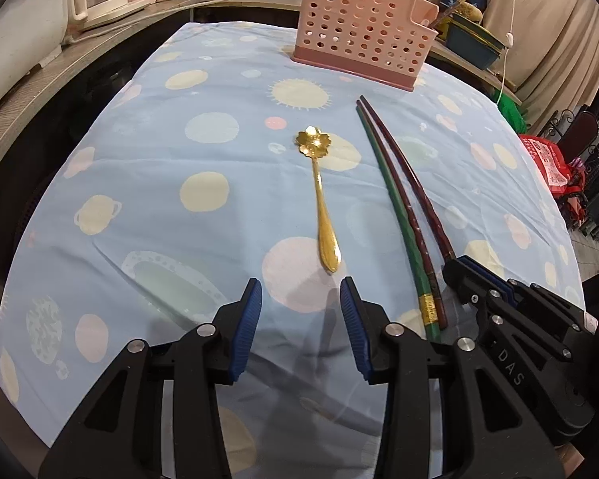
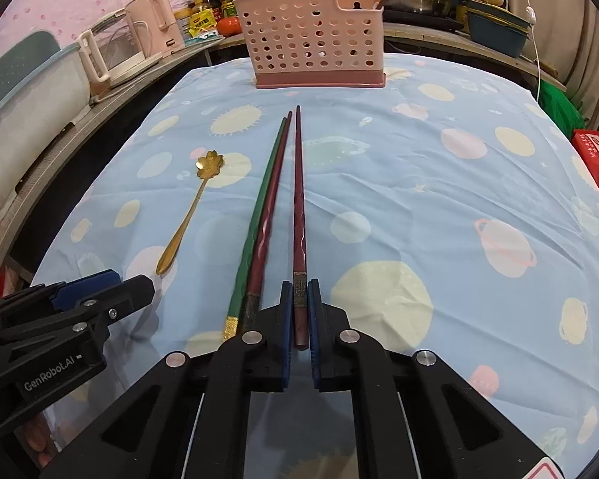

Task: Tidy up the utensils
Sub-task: 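Grasp a dark maroon chopstick with the right tool while the left tool grasps the green gold-banded chopstick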

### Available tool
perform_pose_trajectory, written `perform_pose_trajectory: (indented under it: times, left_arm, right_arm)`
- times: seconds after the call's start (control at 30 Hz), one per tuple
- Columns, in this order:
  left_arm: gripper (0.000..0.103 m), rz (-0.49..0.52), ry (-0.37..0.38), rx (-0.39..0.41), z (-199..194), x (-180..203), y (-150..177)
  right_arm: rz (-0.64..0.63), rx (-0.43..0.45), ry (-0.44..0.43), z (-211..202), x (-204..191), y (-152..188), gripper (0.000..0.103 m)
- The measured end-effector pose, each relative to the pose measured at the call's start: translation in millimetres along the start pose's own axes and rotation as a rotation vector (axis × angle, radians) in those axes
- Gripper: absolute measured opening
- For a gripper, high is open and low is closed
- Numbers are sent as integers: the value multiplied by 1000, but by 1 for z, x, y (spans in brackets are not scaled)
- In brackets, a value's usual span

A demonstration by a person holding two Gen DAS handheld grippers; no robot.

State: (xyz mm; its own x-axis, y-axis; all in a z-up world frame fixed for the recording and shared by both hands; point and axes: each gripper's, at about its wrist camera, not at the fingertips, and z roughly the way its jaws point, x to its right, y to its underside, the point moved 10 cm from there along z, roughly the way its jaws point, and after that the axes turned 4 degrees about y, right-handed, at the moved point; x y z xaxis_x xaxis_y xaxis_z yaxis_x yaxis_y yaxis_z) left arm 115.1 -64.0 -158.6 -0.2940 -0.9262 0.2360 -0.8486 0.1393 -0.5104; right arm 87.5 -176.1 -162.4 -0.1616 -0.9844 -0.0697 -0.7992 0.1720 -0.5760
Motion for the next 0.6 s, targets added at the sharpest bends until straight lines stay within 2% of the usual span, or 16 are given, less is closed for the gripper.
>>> perform_pose_trajectory:
  times: [0.23, 0.43, 0.6]
  left_arm:
    - [41, 12, 68, -19, 0, 25, 6]
    - [42, 66, 129, -42, 2, 55, 15]
    - [42, 94, 130, -60, 8, 63, 22]
  right_arm:
    - [41, -12, 3, -13, 16, 14, 7]
    - [61, -19, -1, -18, 23, 21, 7]
    - [69, -21, -5, -18, 25, 22, 7]
